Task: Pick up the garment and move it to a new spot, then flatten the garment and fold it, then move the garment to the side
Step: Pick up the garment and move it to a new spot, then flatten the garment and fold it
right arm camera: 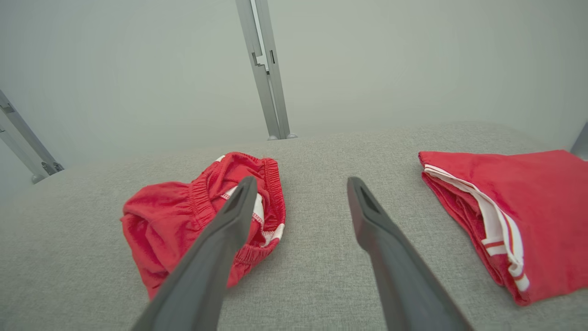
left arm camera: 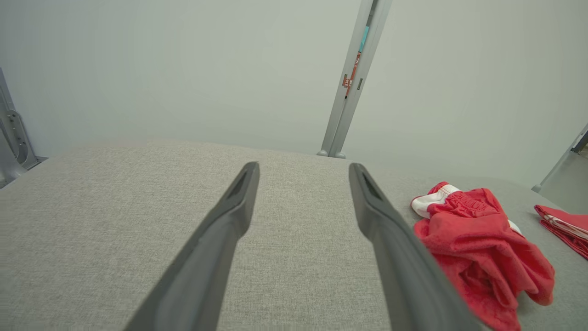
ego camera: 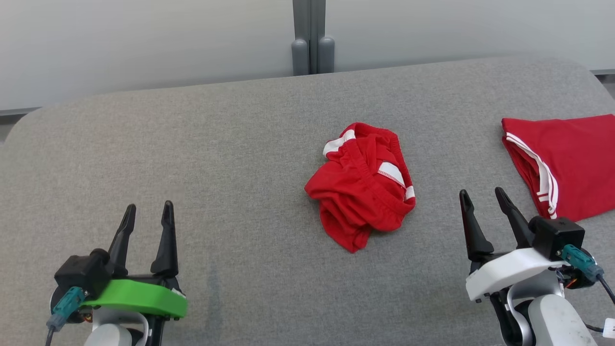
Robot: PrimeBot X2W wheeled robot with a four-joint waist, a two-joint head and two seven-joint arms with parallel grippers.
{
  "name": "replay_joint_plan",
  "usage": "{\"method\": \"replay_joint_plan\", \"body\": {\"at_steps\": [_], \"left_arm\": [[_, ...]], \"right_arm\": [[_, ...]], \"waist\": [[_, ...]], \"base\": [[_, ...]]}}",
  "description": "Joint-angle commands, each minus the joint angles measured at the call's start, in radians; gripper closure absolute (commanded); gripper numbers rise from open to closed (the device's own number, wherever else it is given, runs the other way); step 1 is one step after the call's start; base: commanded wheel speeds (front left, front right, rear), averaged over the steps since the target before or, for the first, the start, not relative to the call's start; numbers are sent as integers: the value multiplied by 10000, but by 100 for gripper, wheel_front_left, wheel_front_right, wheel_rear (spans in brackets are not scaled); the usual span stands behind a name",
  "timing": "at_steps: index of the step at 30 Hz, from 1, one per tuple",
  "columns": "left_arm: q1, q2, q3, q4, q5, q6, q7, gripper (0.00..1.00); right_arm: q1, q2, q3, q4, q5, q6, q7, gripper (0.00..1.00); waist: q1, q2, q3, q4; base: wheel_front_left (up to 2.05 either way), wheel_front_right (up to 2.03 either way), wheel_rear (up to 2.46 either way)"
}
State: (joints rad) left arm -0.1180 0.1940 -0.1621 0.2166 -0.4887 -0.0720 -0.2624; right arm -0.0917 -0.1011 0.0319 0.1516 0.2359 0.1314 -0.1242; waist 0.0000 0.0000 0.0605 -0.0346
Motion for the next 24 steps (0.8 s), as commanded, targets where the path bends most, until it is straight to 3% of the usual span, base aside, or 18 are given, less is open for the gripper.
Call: {"method": "replay_joint_plan", "body": {"at_steps": [1, 24], "left_arm": [[189, -39, 87, 53, 140, -89, -25, 0], [11, -405, 369, 630, 481, -503, -27, 0]], "right_arm": [[95, 27, -19, 30, 63, -15, 26, 0], [146, 85, 180, 75, -45, -15, 86, 0]], "waist": [[0, 0, -106, 0], [0, 0, -54, -36]], "base": [[0, 0, 0], [0, 0, 0]]}}
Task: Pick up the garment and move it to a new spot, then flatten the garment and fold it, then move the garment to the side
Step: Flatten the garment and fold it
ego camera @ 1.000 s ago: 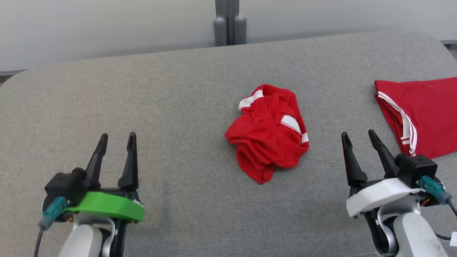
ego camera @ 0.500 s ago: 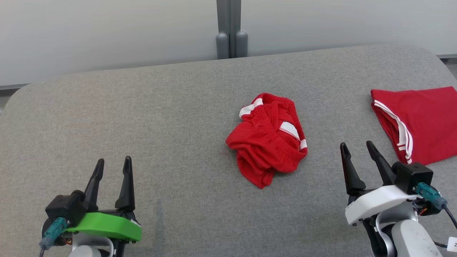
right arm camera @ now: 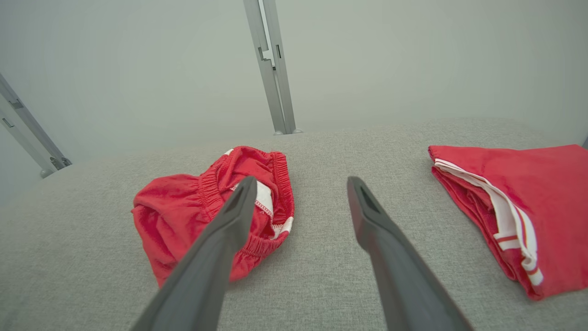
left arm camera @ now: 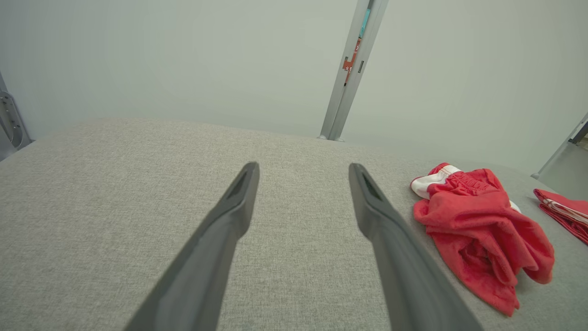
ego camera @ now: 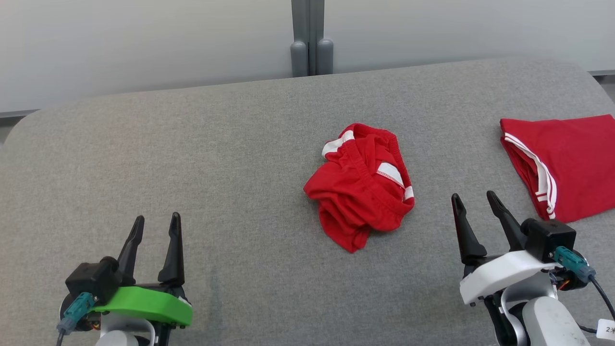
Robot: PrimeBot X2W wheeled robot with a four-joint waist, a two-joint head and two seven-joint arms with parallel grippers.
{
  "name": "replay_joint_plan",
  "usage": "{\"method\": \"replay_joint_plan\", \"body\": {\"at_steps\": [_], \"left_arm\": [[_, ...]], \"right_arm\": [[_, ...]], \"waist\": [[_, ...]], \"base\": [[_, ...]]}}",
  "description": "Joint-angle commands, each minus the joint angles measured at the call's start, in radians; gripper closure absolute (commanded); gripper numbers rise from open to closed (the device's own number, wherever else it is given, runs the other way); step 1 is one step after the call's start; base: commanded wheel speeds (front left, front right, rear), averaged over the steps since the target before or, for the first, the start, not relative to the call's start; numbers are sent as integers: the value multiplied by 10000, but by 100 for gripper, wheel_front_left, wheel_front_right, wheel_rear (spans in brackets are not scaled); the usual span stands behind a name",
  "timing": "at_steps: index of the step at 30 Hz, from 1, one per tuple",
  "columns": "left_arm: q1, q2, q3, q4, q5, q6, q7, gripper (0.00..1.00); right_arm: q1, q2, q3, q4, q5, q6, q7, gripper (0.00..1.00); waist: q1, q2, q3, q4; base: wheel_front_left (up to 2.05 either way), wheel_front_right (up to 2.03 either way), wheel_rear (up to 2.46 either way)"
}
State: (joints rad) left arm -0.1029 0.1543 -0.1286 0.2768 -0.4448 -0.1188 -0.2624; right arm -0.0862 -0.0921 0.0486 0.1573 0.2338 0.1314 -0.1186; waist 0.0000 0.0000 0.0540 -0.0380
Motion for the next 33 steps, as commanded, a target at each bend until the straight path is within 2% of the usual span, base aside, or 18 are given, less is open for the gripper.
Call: {"method": "replay_joint_plan", "body": {"at_steps": [1, 7, 12, 18, 26, 33], "left_arm": [[-155, -10, 29, 36, 56, -46, -27, 0], [-341, 62, -68, 129, 66, -72, -27, 0], [-1282, 292, -687, 234, 73, -121, 498, 0], [-3489, 124, -1541, 1036, -362, -128, 2452, 0], [-6150, -647, -2127, 2629, -1428, -114, 5055, 0], [-7706, -948, -2601, 3644, -1728, 396, 6529, 0]], "right_arm": [[84, -14, 19, 22, -36, -15, 35, 0], [-79, -36, 116, 30, -49, -15, -9, 0], [-311, 19, 196, 42, -40, -15, -87, 0], [-728, 70, 471, 122, -45, -15, -209, 0], [-1456, 170, 1016, 485, 93, -15, -506, 0], [-2020, 293, 1524, 933, 283, -15, -878, 0]], "waist": [[0, 0, 27, -3], [0, 0, 223, -108], [0, 0, 704, -253], [0, 0, 1412, -548], [0, 0, 2311, -1516], [0, 0, 2971, -2418]], "base": [[0, 0, 0], [0, 0, 0], [0, 0, 0], [0, 0, 0], [0, 0, 0], [0, 0, 0]]}}
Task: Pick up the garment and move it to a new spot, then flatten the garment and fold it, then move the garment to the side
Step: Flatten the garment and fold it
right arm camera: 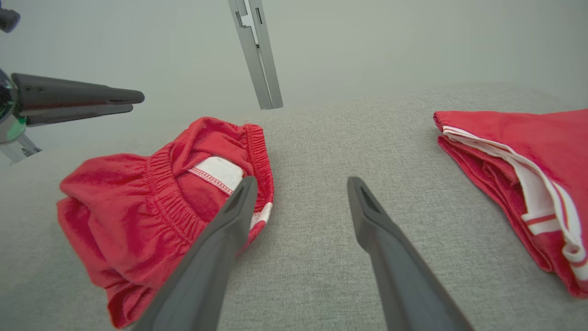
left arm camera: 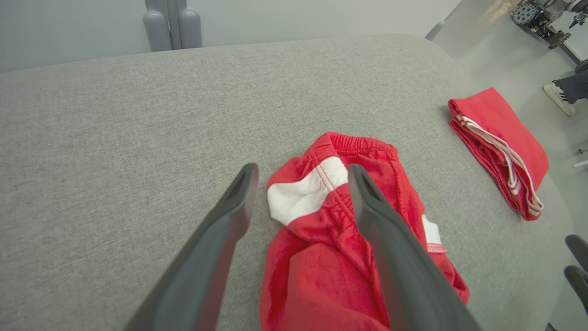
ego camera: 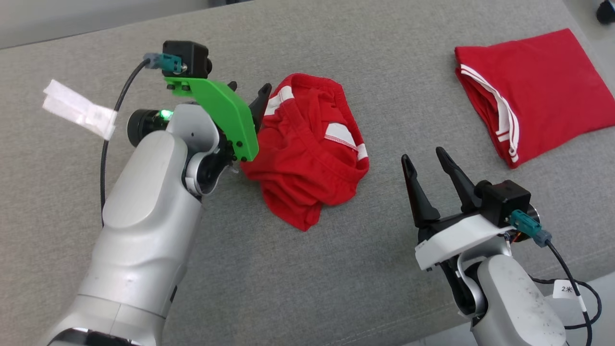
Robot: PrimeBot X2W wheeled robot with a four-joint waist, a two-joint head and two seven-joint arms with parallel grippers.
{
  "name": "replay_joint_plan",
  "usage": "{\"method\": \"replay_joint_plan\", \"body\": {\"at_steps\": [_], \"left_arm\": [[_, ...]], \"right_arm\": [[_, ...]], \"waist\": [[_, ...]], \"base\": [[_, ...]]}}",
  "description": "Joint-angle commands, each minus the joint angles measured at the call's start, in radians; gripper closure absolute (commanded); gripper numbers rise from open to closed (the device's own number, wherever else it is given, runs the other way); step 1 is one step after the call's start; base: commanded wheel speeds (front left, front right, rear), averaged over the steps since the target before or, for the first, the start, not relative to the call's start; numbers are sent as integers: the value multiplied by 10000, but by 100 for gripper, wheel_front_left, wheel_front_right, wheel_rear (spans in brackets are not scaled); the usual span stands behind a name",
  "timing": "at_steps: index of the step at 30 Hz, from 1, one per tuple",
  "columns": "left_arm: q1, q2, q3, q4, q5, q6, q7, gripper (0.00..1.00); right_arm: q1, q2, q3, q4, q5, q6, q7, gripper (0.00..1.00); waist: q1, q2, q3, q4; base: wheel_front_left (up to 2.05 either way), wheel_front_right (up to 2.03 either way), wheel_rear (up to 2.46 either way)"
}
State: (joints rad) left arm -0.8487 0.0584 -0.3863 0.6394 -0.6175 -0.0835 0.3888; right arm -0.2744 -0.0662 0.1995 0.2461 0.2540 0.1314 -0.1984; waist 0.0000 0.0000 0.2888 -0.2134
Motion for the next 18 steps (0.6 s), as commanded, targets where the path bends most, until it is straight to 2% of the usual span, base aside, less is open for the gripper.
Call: {"method": "replay_joint_plan", "body": {"at_steps": [1, 8, 11, 13, 18], "left_arm": [[-413, 5, -70, 88, -59, 143, 134, 0], [-1319, -51, -575, 798, -43, 1134, 769, 0], [-1521, -45, -636, 960, -76, 1191, 763, 0], [-1609, 113, -885, 1215, 288, 1330, 763, 0], [-1862, 453, -1365, 1815, 935, 1866, 1263, 0]], "right_arm": [[-170, 49, 60, 95, 116, -15, -115, 0], [-463, 95, 287, 436, 259, -16, -413, 0], [-511, 118, 267, 507, 282, -16, -487, 0], [-559, 124, 271, 546, 312, -16, -531, 0], [-612, 132, 242, 653, 356, -16, -600, 0]], "waist": [[0, 0, 692, -750], [0, 0, 1081, -1315], [0, 0, 1191, -1439], [0, 0, 1249, -1489], [0, 0, 1270, -1472]], "base": [[0, 0, 0], [0, 0, 0], [0, 0, 0], [0, 0, 0], [0, 0, 0]]}}
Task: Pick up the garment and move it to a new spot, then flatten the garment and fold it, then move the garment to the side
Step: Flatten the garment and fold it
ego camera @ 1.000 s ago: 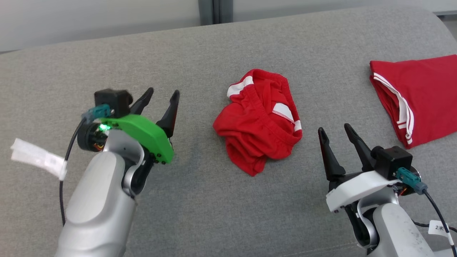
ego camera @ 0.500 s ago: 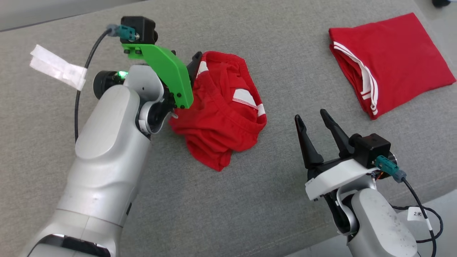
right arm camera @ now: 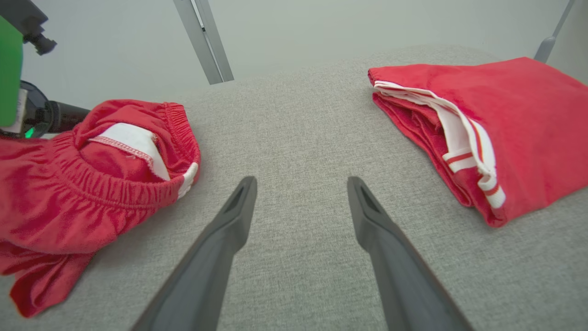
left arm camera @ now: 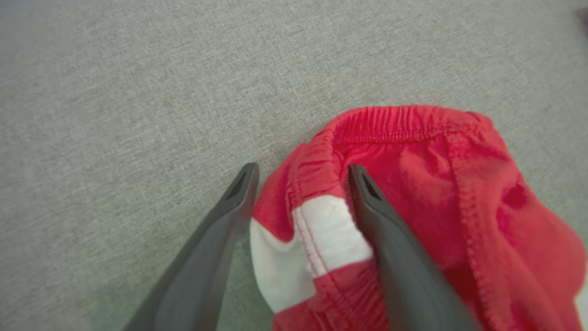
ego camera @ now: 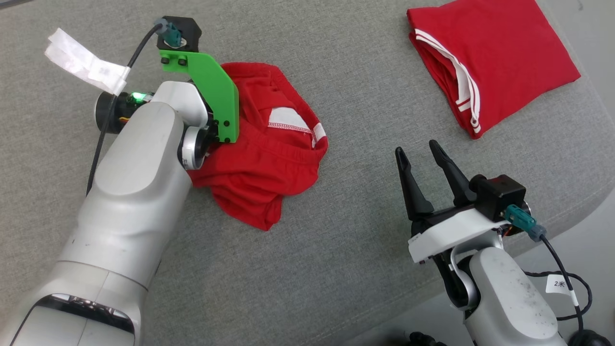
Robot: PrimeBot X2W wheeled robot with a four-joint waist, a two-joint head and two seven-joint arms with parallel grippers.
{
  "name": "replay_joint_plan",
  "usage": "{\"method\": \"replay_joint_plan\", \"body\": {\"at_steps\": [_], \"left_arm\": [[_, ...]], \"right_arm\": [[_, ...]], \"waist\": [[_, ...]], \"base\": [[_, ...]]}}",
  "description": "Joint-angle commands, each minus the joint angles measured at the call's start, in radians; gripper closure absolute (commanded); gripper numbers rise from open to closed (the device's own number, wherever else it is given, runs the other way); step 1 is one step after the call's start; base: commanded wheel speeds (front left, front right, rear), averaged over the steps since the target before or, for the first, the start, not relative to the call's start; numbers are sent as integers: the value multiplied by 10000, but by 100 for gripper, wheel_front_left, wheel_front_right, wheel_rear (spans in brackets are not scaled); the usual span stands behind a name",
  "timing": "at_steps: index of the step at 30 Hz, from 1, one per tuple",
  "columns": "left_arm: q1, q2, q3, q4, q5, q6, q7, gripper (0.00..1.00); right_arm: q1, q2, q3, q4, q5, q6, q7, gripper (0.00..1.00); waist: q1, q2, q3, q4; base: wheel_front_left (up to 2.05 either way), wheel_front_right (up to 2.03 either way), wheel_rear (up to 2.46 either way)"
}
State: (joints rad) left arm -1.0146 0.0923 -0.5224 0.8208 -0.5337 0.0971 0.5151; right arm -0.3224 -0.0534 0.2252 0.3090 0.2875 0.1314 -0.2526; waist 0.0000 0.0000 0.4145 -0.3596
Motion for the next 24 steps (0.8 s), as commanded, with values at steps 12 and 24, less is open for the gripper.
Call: {"method": "replay_joint_plan", "body": {"at_steps": [12, 24], "left_arm": [[-355, -57, -288, -391, 71, -362, -1050, 100], [-954, -417, -823, -3765, -2418, -1974, -4894, 100]], "right_arm": [[-207, 22, -4, 187, 41, -16, -120, 0], [88, -32, -55, 352, -84, -16, -79, 0]], "waist": [[0, 0, -398, 187], [0, 0, -1428, 494]], "base": [[0, 0, 0], [0, 0, 0]]}}
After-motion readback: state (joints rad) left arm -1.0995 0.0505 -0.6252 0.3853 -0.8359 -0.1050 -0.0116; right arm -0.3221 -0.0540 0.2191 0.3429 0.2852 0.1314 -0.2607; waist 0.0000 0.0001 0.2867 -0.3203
